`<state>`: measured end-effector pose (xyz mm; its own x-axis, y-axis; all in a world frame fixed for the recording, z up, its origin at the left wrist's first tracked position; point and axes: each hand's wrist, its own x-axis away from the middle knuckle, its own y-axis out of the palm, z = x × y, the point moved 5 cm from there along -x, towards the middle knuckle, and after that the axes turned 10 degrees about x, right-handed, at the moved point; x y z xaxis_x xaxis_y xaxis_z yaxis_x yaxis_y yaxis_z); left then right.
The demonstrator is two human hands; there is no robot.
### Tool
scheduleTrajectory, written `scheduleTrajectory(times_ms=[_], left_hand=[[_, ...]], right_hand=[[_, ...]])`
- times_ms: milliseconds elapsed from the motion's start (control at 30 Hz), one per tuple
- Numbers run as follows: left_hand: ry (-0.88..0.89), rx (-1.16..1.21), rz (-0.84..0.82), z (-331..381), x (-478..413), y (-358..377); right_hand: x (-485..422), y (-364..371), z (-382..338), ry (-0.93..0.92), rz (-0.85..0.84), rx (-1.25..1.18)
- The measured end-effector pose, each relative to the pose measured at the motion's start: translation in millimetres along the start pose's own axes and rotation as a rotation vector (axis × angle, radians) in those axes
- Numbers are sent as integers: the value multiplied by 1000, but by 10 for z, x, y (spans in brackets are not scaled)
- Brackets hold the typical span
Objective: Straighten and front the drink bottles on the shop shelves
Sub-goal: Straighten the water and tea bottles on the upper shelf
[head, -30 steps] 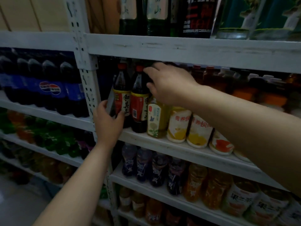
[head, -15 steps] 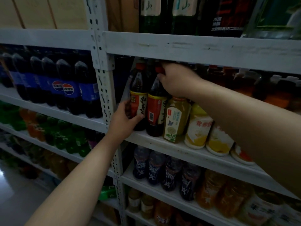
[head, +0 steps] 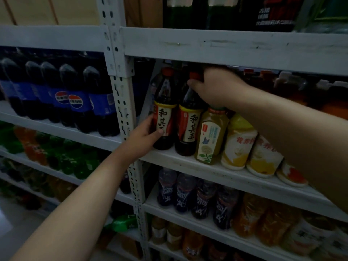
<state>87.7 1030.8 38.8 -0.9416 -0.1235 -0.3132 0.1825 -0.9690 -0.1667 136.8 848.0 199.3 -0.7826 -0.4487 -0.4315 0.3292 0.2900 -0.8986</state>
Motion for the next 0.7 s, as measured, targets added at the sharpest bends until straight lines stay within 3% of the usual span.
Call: scheduleTrajectory(times_ms=[267,700], left_hand=[[156,-123,79,-57,-45,-69],[161,83,-27,-126,-89,-81]], right_hand=[[-40,-25,-88,10,1,128],[-52,-15,-232,100,-34,173]])
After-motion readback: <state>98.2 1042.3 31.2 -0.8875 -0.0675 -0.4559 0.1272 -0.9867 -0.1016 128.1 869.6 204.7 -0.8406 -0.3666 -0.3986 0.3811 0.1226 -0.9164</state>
